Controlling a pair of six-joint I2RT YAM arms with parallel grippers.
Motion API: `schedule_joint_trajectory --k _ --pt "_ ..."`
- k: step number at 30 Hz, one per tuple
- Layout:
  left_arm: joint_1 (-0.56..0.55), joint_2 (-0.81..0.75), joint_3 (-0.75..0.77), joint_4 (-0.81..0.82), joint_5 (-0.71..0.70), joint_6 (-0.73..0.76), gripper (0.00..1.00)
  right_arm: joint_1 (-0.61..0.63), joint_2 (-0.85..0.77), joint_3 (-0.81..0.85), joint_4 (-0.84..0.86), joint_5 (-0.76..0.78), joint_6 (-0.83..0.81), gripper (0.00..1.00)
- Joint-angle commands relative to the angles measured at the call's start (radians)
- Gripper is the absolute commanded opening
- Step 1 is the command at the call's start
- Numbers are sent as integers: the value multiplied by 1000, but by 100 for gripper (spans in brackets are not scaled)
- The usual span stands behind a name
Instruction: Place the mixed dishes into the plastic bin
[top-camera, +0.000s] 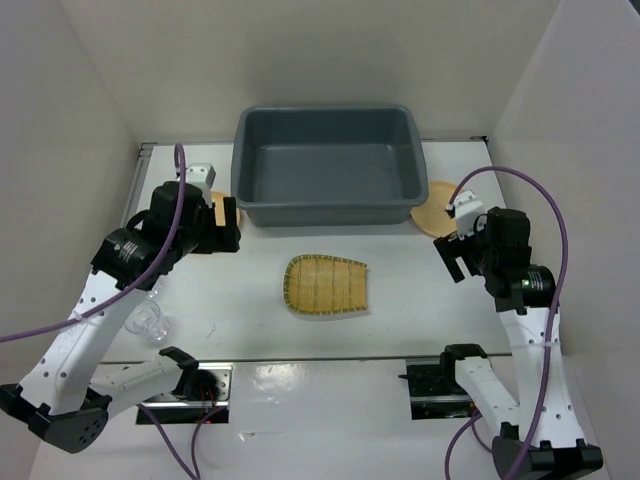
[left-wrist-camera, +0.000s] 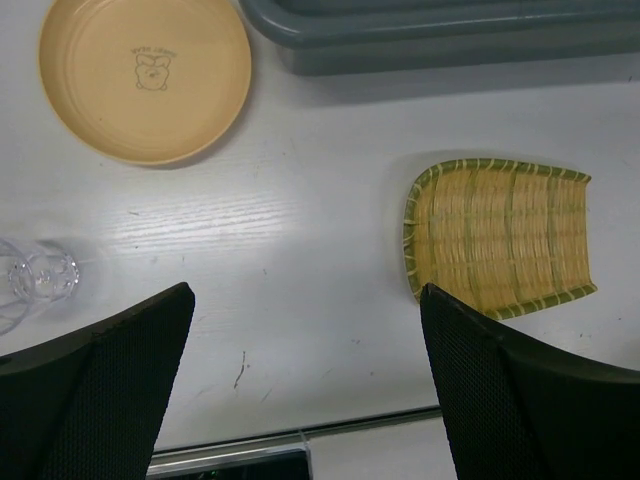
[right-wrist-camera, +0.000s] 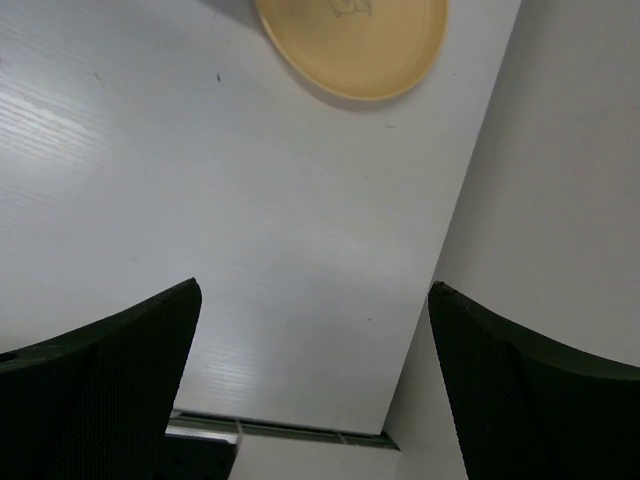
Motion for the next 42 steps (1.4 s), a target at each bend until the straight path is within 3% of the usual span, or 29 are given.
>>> schedule_joint_trajectory --k 1,5,9,13,15,16,17,19,25,30,33,37,40,42 --pt "7 -19 -25 -17 6 -14 100 2 -46 -58 26 103 -16 98" --pt "7 -40 -89 8 -33 -3 100 2 -82 -118 64 162 -120 98" --pt "7 -42 -99 28 -45 6 100 -62 13 -297 289 327 -209 98" --pt "7 -21 -99 28 -56 6 100 -71 77 -281 368 193 -275 98" --pt "7 -21 -99 28 -56 6 100 -119 212 -185 386 141 -266 98" --pt "7 -30 -99 28 -56 6 100 -234 275 -130 373 22 -266 98" --pt "7 -48 -111 28 -47 6 100 -301 405 -4 350 -49 -246 98" --pt "7 -77 -123 28 -46 6 100 -407 505 90 311 -149 -221 98" --pt "16 -234 -163 37 -46 -25 100 -432 668 149 282 -223 -315 98" --pt "16 -185 -163 28 -34 -25 100 -473 928 311 124 -350 -373 98" --pt "16 -163 -163 28 -34 -25 100 -484 905 310 151 -439 -382 98" --pt "16 -143 -163 37 -25 -15 100 -417 861 233 349 -327 -234 98" --pt "16 -132 -172 37 -34 -15 100 -375 975 294 360 -251 -45 98" --pt "16 -123 -172 37 -34 -25 100 -397 1068 383 316 -283 63 98"
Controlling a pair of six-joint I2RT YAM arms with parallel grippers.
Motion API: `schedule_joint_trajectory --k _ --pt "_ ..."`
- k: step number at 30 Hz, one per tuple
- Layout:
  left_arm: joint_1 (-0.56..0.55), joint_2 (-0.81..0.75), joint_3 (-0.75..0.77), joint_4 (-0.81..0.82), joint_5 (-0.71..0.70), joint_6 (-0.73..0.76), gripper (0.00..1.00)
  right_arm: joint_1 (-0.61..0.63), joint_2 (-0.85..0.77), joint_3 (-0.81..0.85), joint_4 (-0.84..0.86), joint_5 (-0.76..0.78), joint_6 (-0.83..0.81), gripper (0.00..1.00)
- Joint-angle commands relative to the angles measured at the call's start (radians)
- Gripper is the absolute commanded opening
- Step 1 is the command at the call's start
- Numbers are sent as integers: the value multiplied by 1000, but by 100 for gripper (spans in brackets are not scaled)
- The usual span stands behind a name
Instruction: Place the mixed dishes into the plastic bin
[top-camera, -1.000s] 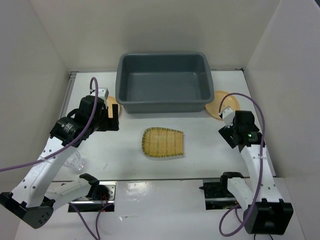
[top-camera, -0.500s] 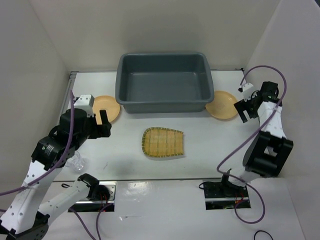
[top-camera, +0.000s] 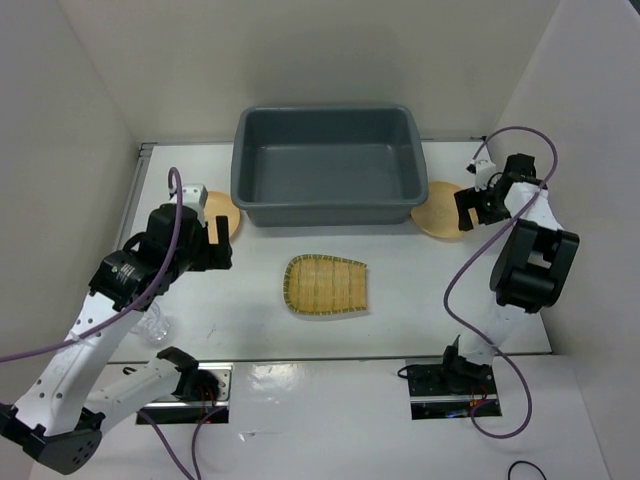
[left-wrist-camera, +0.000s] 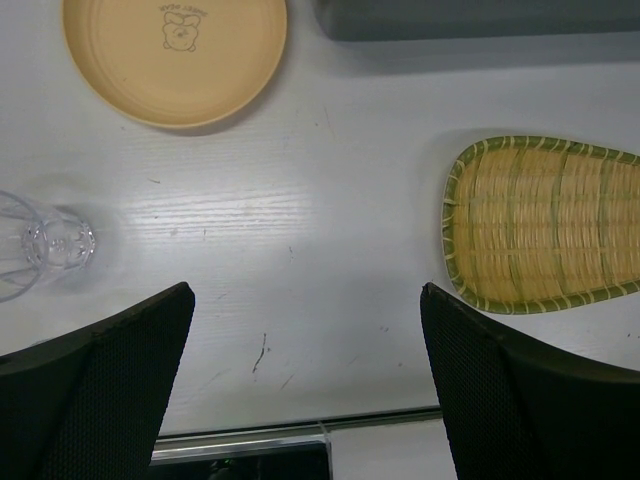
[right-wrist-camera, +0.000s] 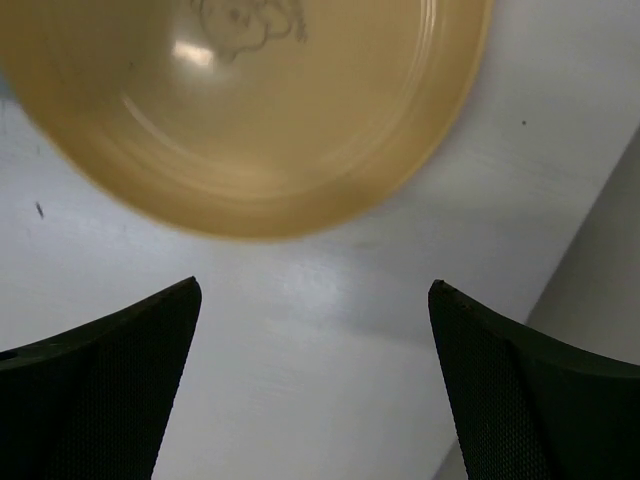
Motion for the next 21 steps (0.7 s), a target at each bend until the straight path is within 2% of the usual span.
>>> schedule_joint_trajectory --k 1,5,9,17,21 --pt "5 7 2 20 4 -21 100 -20 127 122 11 -6 227 98" --pt "5 -3 -7 20 -5 -21 100 -40 241 237 -25 -38 330 98" --pt "5 -22 -7 20 -5 -21 100 -51 278 259 21 -18 468 98" --pt "5 -33 -7 20 -14 -30 100 -60 417 319 -8 -66 539 98" --pt "5 -24 -7 20 -14 -30 100 -60 439 307 6 -75 582 88"
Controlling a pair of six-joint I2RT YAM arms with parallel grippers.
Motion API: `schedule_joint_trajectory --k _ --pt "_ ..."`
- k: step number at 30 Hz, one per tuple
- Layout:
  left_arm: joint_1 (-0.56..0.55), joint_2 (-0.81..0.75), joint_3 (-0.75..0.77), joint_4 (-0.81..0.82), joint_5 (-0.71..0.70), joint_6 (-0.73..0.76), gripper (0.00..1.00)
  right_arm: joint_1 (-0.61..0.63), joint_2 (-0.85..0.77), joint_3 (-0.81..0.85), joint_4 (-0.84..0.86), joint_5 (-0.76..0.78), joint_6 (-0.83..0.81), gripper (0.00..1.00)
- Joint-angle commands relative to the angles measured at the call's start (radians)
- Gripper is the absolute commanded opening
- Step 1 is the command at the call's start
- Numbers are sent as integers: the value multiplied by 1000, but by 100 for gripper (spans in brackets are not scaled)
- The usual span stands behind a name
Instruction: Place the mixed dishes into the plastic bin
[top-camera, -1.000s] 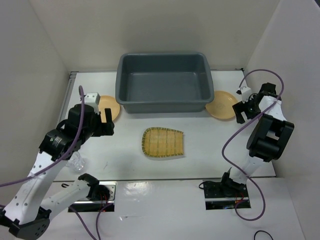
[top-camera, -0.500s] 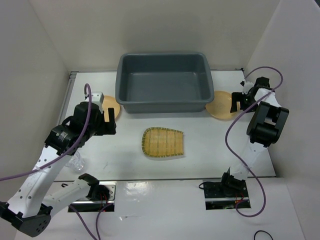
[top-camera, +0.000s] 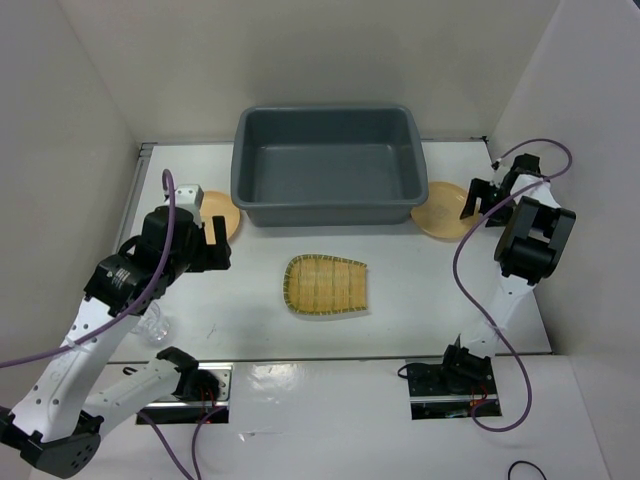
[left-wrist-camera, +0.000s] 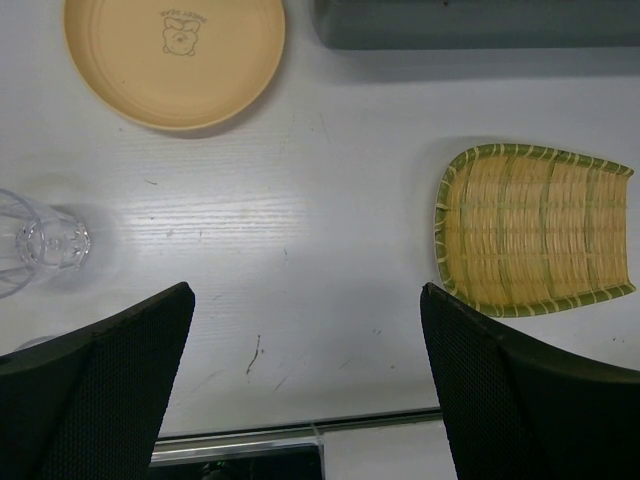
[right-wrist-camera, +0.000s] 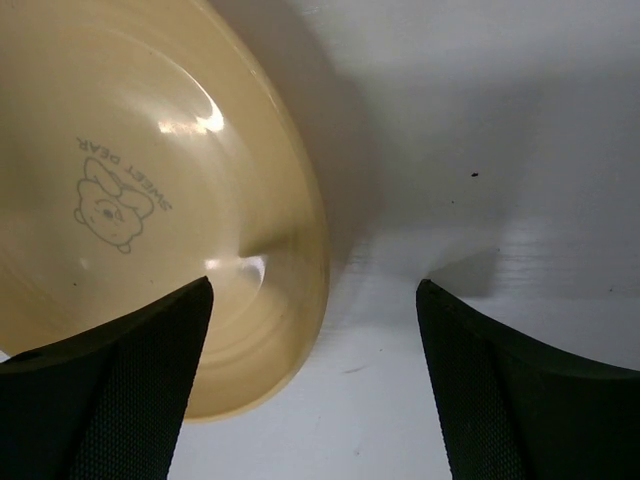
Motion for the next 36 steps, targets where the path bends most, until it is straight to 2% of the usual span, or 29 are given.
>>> schedule_joint_trajectory --k 1,5,8,9,11,12,14,19,24,30,34,36 --pt "5 1 -6 18 -13 -14 100 -11 48 -12 2 -31 75 86" --pt "5 10 -6 18 -13 -14 100 -11 58 -34 13 -22 86 68" --pt "5 10 -6 18 -13 -14 100 -11 67 -43 1 -22 86 46" --pt "5 10 -6 18 -13 -14 100 -11 58 -43 1 -22 86 35" --pt "5 10 -6 18 -13 -14 100 -30 42 -52 -8 -11 95 21" --pt "5 10 -6 18 -13 -14 100 -39 26 -52 -8 -11 95 10" --pt "5 10 -6 18 -13 -14 100 -79 -11 -52 -17 -48 127 1" --pt "5 10 -6 18 -13 -14 100 -146 -126 -43 -54 -152 153 0" --pt "5 1 -6 18 -13 -14 100 -156 -312 -3 -67 -124 153 0" --pt "5 10 -16 18 -13 -14 100 -156 -448 200 -51 -99 200 0" --pt "5 10 -16 18 -22 -14 100 -73 -487 339 -60 -56 219 0" --pt "5 10 -16 18 -22 -14 100 36 -496 388 -50 -56 182 0"
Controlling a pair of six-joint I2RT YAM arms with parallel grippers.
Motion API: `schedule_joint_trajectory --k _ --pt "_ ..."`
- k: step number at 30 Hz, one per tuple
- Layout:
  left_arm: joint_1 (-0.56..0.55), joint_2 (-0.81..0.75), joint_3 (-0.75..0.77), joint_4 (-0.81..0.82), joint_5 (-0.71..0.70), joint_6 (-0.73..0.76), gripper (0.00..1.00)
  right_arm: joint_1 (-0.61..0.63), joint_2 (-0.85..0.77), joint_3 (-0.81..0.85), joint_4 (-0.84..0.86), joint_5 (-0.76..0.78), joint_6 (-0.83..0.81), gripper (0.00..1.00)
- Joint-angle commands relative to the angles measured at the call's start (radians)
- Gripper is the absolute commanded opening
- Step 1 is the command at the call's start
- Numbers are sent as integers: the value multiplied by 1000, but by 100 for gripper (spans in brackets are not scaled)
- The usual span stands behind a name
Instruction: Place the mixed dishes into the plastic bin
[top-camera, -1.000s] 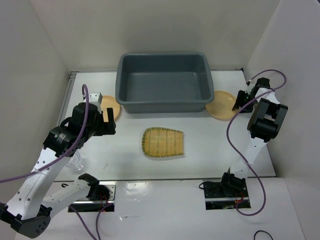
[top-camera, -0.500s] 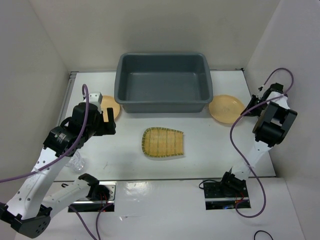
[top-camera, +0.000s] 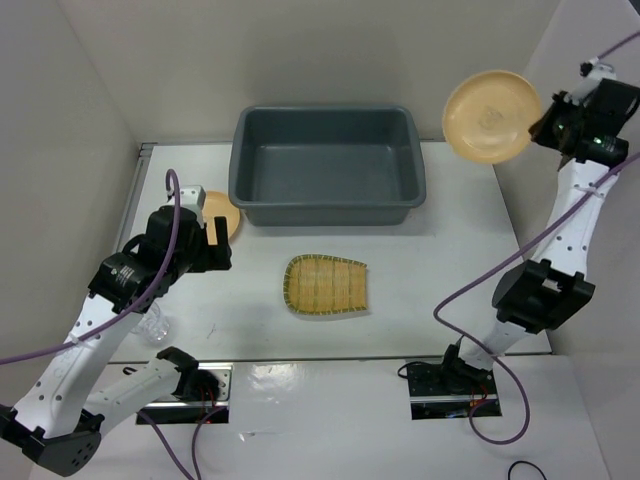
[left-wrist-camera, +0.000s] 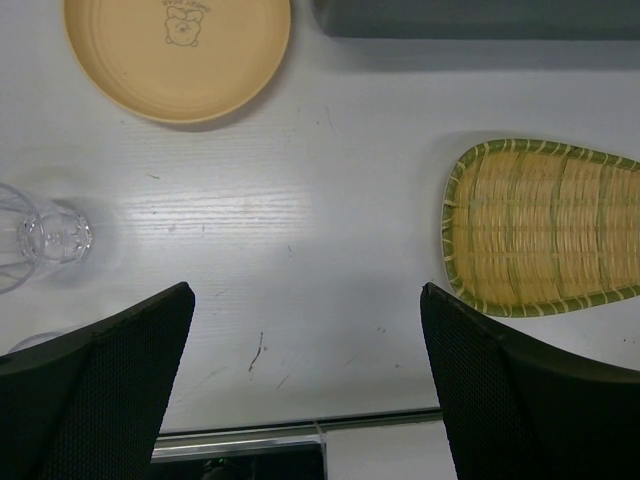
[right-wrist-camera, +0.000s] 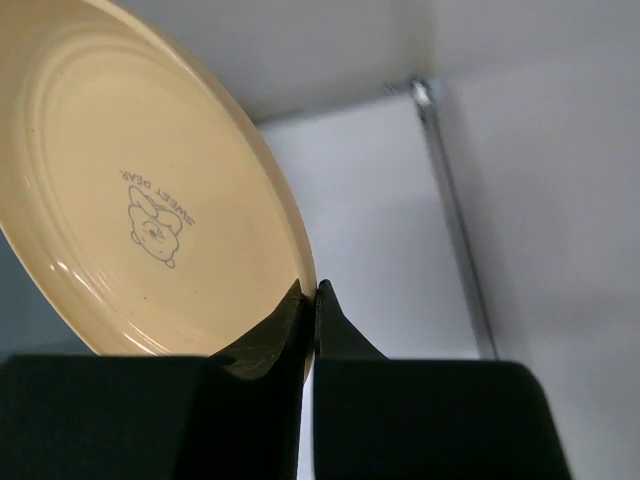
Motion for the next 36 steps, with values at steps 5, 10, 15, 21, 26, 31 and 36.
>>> schedule_joint_trajectory --k 5,10,15,21,26,31,36 --pt "5 18 -3 27 -33 -18 100 340 42 128 56 -172 -14 0" --pt "5 18 -3 27 -33 -18 100 526 189 157 56 -179 -68 0" --pt "5 -14 -3 18 -67 -45 100 563 341 234 56 -130 -101 0" --pt "5 35 -3 9 -76 -54 100 652 519 336 56 -93 -154 0" --pt "5 99 -3 9 -76 -54 100 713 654 402 56 -39 -163 0" --pt "5 96 -3 9 -97 -65 100 736 713 402 66 37 -174 0" --pt "5 78 26 0 -148 -76 100 736 756 431 66 137 -174 7"
